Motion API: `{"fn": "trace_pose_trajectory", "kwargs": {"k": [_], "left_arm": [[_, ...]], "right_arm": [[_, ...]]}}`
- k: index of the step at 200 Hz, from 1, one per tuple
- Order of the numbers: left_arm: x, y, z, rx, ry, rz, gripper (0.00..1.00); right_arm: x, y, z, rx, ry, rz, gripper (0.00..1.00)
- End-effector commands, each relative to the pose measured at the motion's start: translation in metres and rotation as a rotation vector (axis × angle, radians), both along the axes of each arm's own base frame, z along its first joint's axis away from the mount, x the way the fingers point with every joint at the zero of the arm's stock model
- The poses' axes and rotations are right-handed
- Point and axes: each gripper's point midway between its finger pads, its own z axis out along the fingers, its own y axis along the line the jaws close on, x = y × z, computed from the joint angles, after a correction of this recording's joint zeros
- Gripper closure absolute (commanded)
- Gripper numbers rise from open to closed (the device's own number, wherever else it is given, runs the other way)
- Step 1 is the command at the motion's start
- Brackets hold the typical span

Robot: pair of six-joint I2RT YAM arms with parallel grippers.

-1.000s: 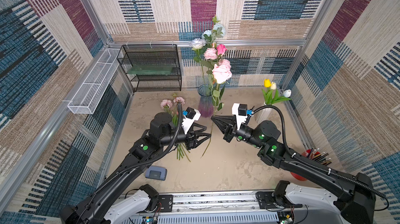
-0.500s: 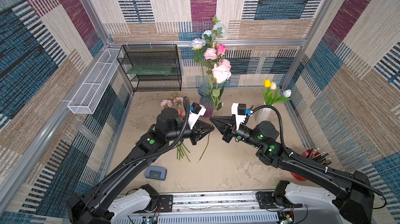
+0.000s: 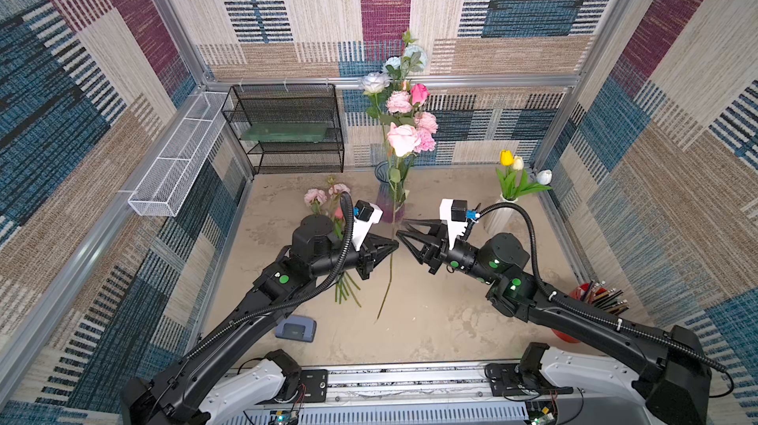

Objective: Pick out pink flowers from the vase
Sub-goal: Pick up the flower from the vase, then place the flower at the center of the board.

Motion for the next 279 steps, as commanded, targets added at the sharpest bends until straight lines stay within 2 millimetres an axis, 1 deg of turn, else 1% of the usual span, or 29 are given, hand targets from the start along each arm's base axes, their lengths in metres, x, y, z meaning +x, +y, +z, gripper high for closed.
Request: {"fn": "trace_pose_trajectory", "kwargs": {"k": [1,12,33,51,77,99,110,134,146,172,193,212,234,256,279], "left_arm": [[0.016,0.016,-0.014,0.004,0.057,0.150,1.00],[0.021,0.025,-0.027,0.019,0.095,0.211,1.00],[0.034,0.044,-0.059,0.041,0.195,0.324,1.00],[0.046,0.064,-0.084,0.039,0.295,0.419,1.00],[0.064,0.093,-0.117,0.012,0.455,0.523,1.00],[0.076,0.108,-0.142,0.051,0.545,0.582,1.00],[0.082,0.113,-0.155,0.087,0.585,0.603,1.00],[0.097,0.116,-0.171,0.122,0.653,0.619,1.00],[0.105,0.115,-0.179,0.138,0.678,0.613,1.00],[0.123,0.121,-0.196,0.170,0.741,0.639,1.00],[0.134,0.125,-0.206,0.190,0.791,0.649,1.00],[0.144,0.128,-0.215,0.239,0.811,0.660,1.00],[0.152,0.133,-0.230,0.293,0.853,0.675,1.00],[0.156,0.135,-0.245,0.316,0.892,0.685,1.00],[0.159,0.139,-0.258,0.334,0.908,0.714,0.98]], "right_arm": [[-0.004,-0.003,0.004,-0.012,-0.047,-0.025,0.55],[-0.003,-0.007,0.004,-0.019,-0.050,-0.055,0.54],[0.002,-0.019,0.002,-0.020,-0.053,-0.124,0.51],[0.004,-0.026,0.000,-0.023,-0.051,-0.165,0.49],[0.007,-0.028,-0.004,-0.074,-0.036,-0.188,0.46],[0.013,-0.028,-0.008,-0.119,-0.002,-0.211,0.43],[0.013,-0.027,-0.008,-0.127,-0.001,-0.212,0.43],[0.013,-0.029,-0.009,-0.121,0.001,-0.220,0.45],[0.017,-0.030,-0.010,-0.123,0.022,-0.235,0.45],[0.026,-0.034,-0.012,-0.140,0.099,-0.274,0.45],[0.025,-0.036,-0.011,-0.156,0.086,-0.283,0.43],[0.026,-0.044,-0.011,-0.152,0.064,-0.316,0.38],[0.026,-0.053,-0.013,-0.148,0.050,-0.343,0.35],[0.027,-0.059,-0.016,-0.151,0.046,-0.358,0.35],[0.029,-0.065,-0.018,-0.149,0.040,-0.375,0.34]]}}
